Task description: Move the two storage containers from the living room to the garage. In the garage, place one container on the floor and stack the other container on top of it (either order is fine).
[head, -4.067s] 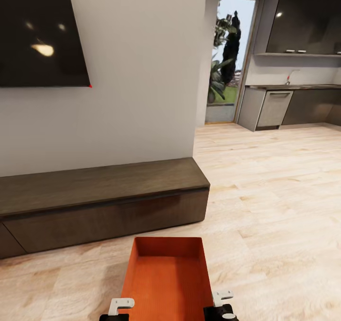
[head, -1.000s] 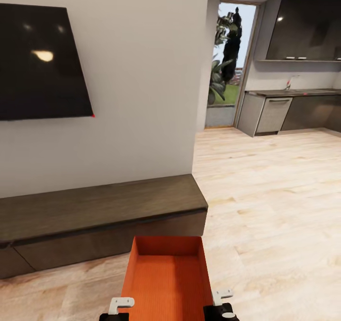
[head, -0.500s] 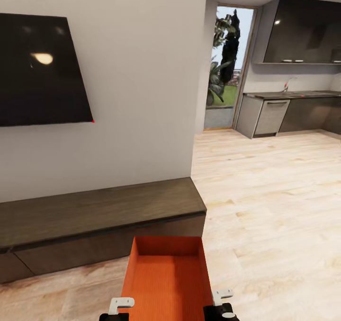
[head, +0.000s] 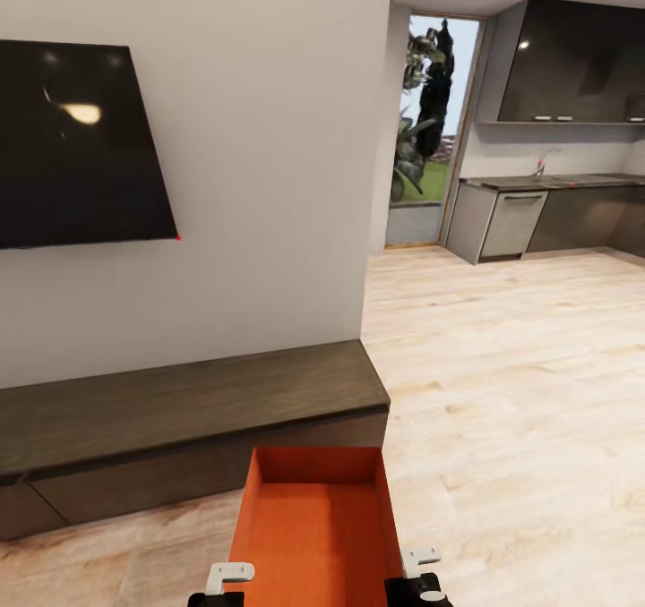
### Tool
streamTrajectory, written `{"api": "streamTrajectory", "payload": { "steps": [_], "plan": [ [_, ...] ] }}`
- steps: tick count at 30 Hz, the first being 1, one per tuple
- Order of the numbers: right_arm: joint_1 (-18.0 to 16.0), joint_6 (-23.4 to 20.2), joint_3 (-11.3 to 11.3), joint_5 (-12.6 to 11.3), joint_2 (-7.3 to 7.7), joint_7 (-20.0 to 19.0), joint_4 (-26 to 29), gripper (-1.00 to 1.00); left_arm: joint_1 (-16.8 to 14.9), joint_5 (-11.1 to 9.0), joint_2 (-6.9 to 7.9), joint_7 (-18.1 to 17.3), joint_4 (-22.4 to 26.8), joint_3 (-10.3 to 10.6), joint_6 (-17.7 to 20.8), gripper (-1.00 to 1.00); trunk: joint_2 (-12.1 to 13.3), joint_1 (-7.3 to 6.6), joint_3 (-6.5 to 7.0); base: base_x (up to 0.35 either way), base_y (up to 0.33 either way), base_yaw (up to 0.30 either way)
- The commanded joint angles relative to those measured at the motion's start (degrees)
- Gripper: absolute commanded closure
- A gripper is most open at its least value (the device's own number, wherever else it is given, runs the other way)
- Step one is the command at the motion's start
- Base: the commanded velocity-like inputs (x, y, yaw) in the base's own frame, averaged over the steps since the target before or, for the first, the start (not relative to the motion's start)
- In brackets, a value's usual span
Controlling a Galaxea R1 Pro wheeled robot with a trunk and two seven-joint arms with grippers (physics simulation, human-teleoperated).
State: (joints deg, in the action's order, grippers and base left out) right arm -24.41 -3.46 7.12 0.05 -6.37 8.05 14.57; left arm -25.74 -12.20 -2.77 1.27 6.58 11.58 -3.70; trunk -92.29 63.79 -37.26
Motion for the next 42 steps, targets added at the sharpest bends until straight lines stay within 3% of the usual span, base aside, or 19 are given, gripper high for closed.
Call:
{"api": "streamTrajectory", "payload": {
  "steps": [1, 42],
  "plan": [
    [-0.03, 0.47, 0.7, -0.21, -0.13, -0.05, 0.29, 1.0, -0.01, -0.89, -0.04, 0.24, -0.25, 1.6, -0.17, 1.0, 0.39, -0.23, 0.13, 0.0, 0.0, 0.0],
    [-0.03, 0.47, 0.61, -0.21, -0.13, -0.05, 0.29, 1.0, -0.01, -0.9, -0.04, 0.22, -0.21, 1.6, -0.17, 1.0, 16.83, -9.24, 7.49, 0.0, 0.0, 0.0]
  ]
}}
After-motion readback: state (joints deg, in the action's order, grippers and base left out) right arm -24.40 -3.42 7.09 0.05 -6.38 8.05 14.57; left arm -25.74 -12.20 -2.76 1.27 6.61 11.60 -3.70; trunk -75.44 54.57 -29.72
